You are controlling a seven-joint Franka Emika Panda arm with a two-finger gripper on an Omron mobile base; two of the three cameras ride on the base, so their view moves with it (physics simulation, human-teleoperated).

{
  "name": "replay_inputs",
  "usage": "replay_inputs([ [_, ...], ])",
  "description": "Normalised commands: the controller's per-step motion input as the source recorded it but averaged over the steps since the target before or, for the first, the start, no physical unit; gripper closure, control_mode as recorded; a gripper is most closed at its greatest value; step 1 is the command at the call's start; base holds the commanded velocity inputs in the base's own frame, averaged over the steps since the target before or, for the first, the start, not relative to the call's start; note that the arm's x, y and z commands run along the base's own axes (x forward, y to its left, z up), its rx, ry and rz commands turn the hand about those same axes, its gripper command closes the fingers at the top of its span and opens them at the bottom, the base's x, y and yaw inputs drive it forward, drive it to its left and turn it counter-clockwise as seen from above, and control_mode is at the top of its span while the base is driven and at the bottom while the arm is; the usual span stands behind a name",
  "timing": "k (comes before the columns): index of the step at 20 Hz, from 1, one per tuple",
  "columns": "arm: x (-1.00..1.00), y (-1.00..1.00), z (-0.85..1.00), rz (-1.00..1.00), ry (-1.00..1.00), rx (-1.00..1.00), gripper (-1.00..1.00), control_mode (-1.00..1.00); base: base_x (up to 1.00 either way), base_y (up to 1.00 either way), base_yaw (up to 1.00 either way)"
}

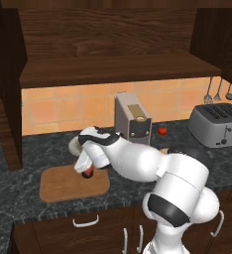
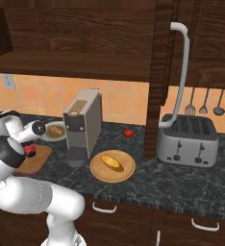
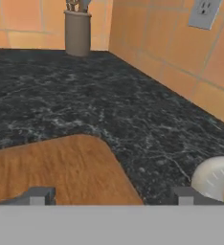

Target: From the different types of pastries on the counter, select a croissant and place it on the cutting board. Then retrieve a jar of jam from the cabinet and place it alongside the croissant on the cutting board.

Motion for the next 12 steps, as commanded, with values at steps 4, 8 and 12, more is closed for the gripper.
replay_inputs([
  [4,0.01,0.00,0.54,0.06,0.06,0.06,-1.00,-1.00,0.00,0.00,0.00],
  [8,0.05,0.07,0.74,0.08,0.08,-0.31,-1.00,-1.00,0.00,0.00,0.00],
  [12,0.01,0.18,0.32,-0.01,-0.02,-0.51,-1.00,-1.00,0.00,0.00,0.00],
])
